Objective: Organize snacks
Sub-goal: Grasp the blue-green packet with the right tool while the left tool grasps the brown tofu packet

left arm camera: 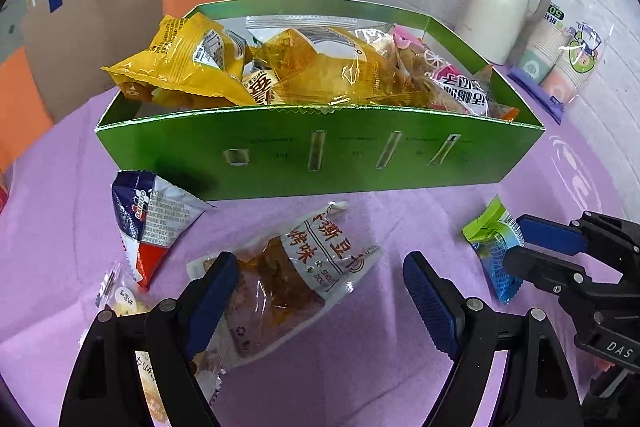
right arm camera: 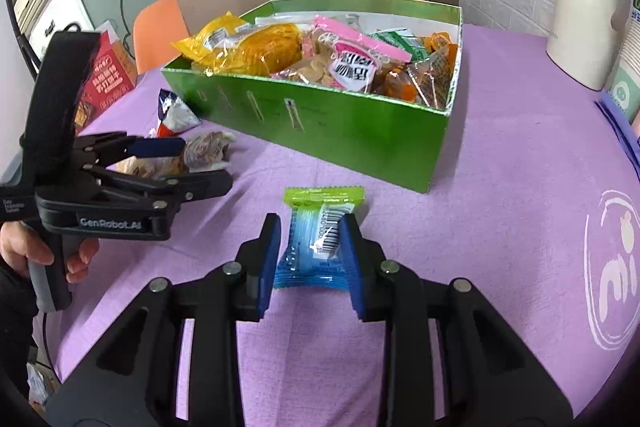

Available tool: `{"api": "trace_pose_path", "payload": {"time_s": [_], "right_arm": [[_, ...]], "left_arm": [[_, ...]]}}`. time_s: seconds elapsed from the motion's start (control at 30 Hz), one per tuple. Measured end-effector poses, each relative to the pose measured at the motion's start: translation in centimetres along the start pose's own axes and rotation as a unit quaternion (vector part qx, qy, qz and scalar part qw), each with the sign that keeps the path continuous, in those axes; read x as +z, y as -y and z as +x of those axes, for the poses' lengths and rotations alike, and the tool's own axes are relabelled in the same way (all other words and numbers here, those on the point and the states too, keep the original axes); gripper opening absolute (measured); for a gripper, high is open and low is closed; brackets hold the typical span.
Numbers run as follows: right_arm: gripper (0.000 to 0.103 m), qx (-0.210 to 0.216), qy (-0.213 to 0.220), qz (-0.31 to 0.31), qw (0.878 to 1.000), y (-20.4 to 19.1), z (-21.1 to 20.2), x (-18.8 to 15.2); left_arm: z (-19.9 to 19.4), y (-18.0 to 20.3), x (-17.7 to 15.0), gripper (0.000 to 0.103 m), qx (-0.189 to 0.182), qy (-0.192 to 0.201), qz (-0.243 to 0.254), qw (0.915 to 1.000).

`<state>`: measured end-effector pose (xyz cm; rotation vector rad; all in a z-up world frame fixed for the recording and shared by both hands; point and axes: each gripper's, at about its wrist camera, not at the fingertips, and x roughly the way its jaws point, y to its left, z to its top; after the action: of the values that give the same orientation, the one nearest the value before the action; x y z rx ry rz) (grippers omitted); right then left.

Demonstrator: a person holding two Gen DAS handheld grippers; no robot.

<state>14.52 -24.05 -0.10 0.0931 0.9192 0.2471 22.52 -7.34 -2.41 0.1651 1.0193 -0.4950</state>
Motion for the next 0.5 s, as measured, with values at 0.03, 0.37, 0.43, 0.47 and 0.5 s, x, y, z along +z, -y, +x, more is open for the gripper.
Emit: {"api": "trace_pose_path", "payload": {"time_s": [0.03, 0.37, 0.43, 0.47, 0.5], "right_arm": [[0.036, -0.003, -0.003, -0.007, 1.000, -0.1, 0.2, -0.1], [0.035, -0.008, -0.021, -0.012, 1.000, -0.1, 1.0, -0.6], [0.033, -0.005, -0.018, -0.013, 1.000, 0.0, 0.9, -0.7], [0.032, -0.002, -0.019, -0.013, 1.000, 0.0, 0.9, -0.7], [0.031, -0.001, -0.018, -0.016, 1.000, 0.0, 0.8, -0.8]], "left_arm": [[0.1, 0.2, 0.1, 0.086, 0.008, 0.001, 0.005, 1.0000], [0.9, 1.3, 0.1, 0.068, 0.045, 0.000, 0.030, 0.9985], [0.9, 1.6, 0.3, 0.056, 0.043, -0.001, 0.031, 0.9986], [0.7, 1.6, 0.5, 0.036, 0.036, 0.001, 0.028, 0.9990], [0.6, 1.7, 0.6, 0.031, 0.036, 0.002, 0.027, 0.9990]]}}
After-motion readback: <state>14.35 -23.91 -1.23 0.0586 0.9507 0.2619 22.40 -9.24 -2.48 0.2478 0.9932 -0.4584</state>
